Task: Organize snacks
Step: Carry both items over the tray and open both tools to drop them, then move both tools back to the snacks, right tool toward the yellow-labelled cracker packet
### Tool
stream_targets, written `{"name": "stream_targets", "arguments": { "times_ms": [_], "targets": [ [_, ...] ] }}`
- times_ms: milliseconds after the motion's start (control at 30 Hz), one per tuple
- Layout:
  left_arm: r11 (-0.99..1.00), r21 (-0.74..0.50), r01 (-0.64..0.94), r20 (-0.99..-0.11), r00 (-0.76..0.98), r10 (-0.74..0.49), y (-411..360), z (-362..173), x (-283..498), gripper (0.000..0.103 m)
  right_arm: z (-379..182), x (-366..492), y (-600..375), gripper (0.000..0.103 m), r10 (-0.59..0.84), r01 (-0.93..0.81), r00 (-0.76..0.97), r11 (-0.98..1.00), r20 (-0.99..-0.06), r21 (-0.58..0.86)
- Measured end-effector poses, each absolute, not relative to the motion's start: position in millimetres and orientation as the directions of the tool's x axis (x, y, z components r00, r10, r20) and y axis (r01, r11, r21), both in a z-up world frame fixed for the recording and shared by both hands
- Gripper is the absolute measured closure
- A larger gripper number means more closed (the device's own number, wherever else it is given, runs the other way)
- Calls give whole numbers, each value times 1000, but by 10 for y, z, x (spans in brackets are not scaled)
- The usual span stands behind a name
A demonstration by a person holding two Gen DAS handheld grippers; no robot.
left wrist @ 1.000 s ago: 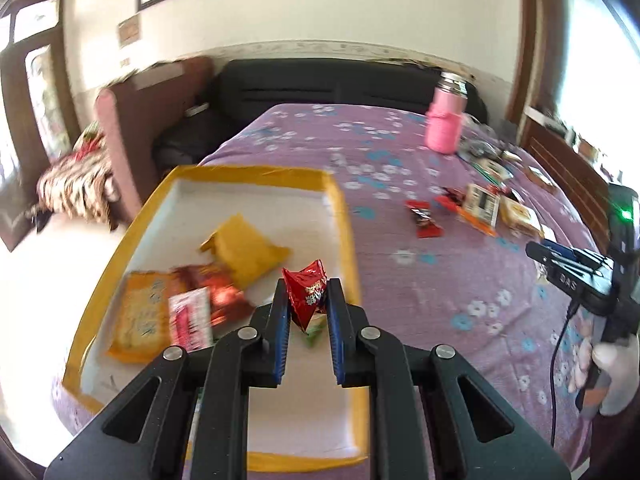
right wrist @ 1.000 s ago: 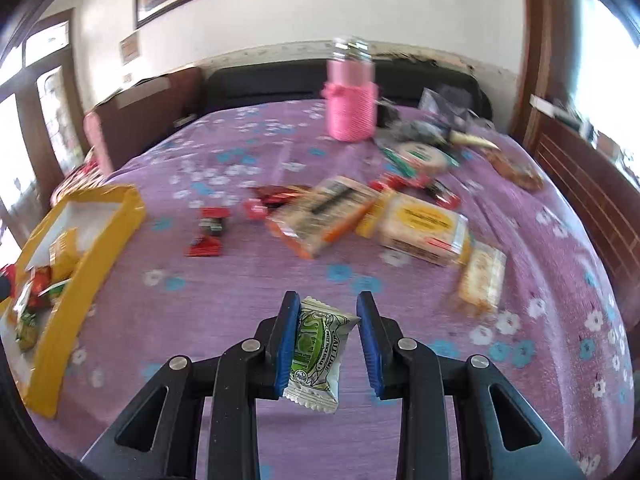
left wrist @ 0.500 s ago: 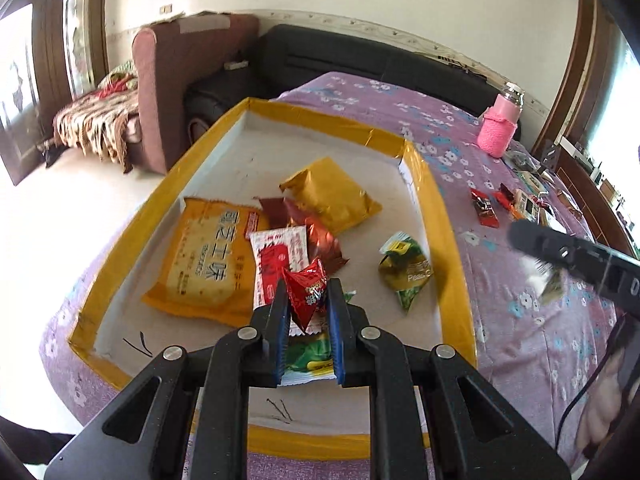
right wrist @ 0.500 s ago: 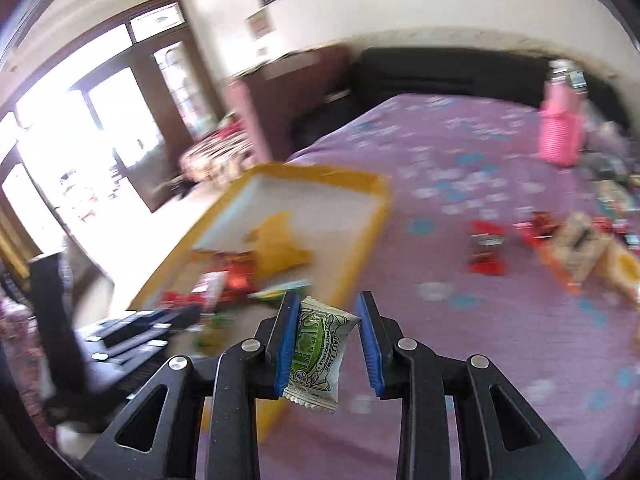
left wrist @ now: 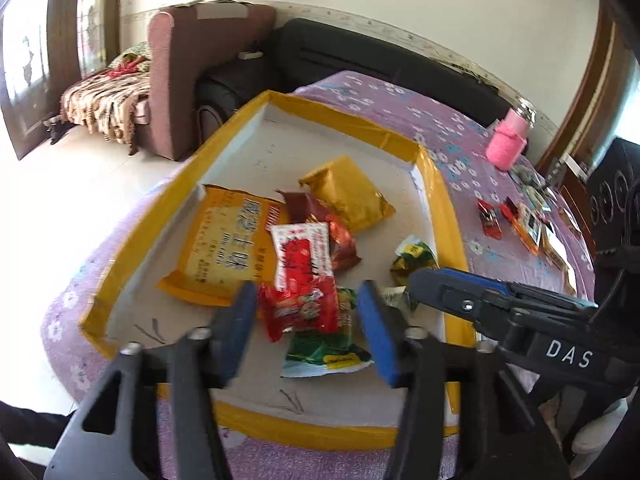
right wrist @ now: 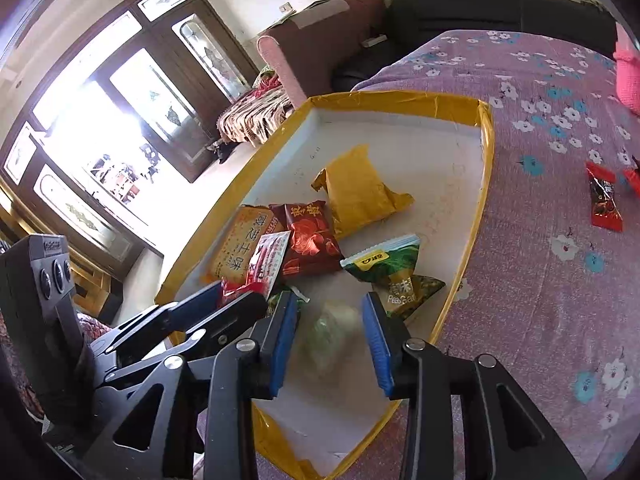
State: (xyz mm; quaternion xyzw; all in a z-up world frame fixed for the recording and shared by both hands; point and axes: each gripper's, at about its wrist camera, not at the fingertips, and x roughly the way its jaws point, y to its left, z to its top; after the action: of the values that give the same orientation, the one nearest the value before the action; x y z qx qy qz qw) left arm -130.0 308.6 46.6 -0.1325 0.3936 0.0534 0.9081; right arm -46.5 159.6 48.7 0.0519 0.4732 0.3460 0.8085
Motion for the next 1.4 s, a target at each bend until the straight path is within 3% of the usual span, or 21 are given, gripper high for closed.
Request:
{"name": "stream_targets", "arguments": {
  "times_ms": [67,133,300,567,900,1000,1200,1400],
  "targets": [
    [957,-180,-227,-715,698,31,3083,544,-1344,28,538,-480,1516,64,610,-510,330,758,-721,408],
    [957,-140,-254,-697,712,87,3039,634,-1386,22,586,-500,1430,60,611,-504,352,762,-709,406],
    [971,-32,-238,-636,754,164,2756,838,-1491,21,677,-581,1177,58,611,-491,404,773,-681,402],
    [981,72,-182,-662,727,183,2384,879,-1427,21,710,-629,719,55,587,-434,461,803,-666,408],
    [983,111,-145,-657,732,182,2102,951,-1446,21,709,-613,-58,50,535,-324,540,845,-650,426],
    [993,80,-89,-655,746,119,2015,961,-1447,21,696,-592,-318,50,513,-280,563,856,-648,435],
    [992,-117,44,-720,685,-115,1917,840,-1355,22,723,-538,-1133,50,408,-127,647,890,-644,438],
    [961,-250,120,-711,651,-266,1795,804,-1282,22,696,-423,-1821,46,284,27,684,911,-672,412]
  ]
}}
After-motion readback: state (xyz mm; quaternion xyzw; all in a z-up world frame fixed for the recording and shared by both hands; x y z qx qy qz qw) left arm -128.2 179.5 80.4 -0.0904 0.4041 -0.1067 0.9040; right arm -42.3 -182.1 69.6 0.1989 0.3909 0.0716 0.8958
